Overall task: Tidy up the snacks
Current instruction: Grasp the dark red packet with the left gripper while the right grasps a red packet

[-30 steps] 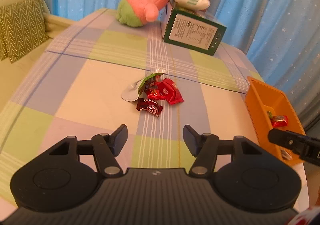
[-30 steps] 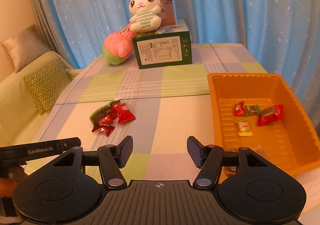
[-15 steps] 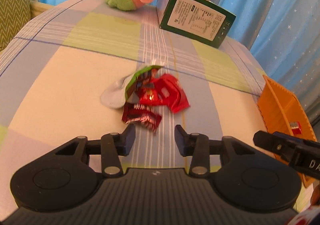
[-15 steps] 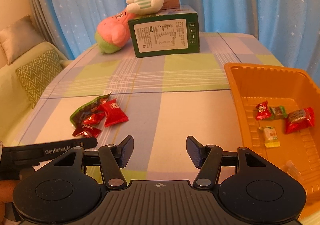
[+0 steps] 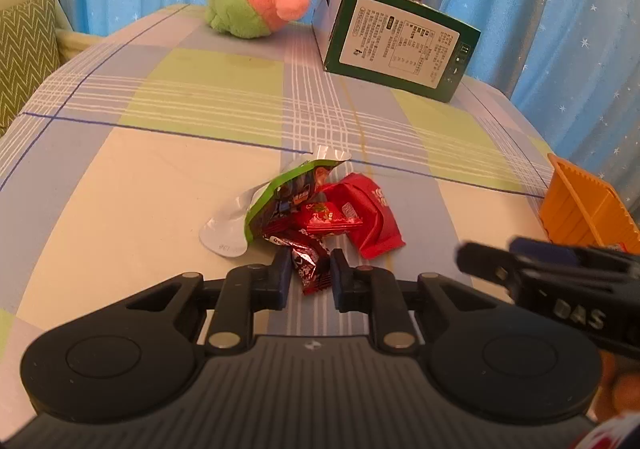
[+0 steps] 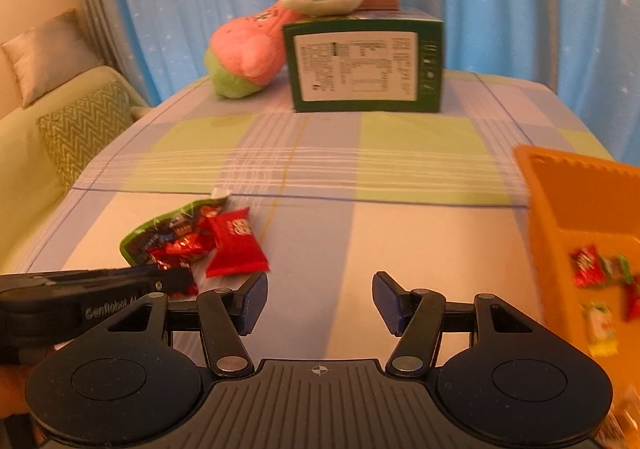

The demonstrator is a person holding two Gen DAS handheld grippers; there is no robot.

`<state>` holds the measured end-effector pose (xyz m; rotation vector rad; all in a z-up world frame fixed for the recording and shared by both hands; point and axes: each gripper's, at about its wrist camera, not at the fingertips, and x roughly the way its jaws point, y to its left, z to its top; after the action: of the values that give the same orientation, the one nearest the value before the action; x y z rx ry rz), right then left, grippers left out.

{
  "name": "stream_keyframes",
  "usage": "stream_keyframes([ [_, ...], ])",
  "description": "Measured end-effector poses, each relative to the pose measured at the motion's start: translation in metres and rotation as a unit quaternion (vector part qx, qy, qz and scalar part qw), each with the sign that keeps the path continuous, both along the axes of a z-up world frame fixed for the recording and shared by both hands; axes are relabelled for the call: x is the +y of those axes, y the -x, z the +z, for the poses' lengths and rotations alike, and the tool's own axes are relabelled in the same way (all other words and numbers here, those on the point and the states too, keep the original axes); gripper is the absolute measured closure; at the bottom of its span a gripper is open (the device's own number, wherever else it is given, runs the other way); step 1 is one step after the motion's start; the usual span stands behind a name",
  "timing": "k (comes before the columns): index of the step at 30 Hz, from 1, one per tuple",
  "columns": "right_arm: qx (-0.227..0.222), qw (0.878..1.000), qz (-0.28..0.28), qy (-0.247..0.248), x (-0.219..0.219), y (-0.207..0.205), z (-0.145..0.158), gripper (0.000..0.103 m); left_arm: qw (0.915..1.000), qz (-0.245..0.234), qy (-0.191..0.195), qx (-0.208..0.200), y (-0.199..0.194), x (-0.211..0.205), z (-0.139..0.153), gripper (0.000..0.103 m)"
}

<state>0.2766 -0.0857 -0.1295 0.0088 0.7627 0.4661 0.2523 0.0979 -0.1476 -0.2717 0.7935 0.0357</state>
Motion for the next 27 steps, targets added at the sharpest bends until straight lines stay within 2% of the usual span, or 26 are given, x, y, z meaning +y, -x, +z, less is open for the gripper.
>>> stream_keyframes([
  [4,-0.006,0.999,0.034,-0.009,0.013,-0.010,-0.004,0.048,0.9997,-0.013,-0.015,0.014,0.011,0.002,0.004,0.086],
  [11,-0.015,0.997,0.076,-0.016,0.042,-0.026,-0.008,0.051,0.9998,-0.012,-0.010,0.016,0.028,0.013,0.009,0.086],
  [15,-0.005,0.996,0.092,-0.001,0.057,-0.038,-0.016,0.062,0.9997,-0.014,-0.001,0.020,0.032,0.017,0.004,0.086],
  [17,0.000,0.994,0.105,0.007,0.061,-0.039,-0.019,0.072,0.9997,-0.016,-0.003,0.019,0.032,0.017,0.004,0.085],
  [20,0.000,0.994,0.104,0.013,0.057,-0.034,-0.018,0.076,0.9998,-0.013,-0.005,0.016,0.032,0.015,0.004,0.081],
  [22,0.002,0.996,0.092,0.017,0.050,-0.029,-0.016,0.078,0.9998,-0.010,-0.011,0.013,0.033,0.012,0.004,0.071],
  [27,0.018,0.997,0.067,0.018,0.033,-0.016,-0.013,0.078,0.9999,0.001,-0.013,0.009,0.029,0.009,0.003,0.070],
])
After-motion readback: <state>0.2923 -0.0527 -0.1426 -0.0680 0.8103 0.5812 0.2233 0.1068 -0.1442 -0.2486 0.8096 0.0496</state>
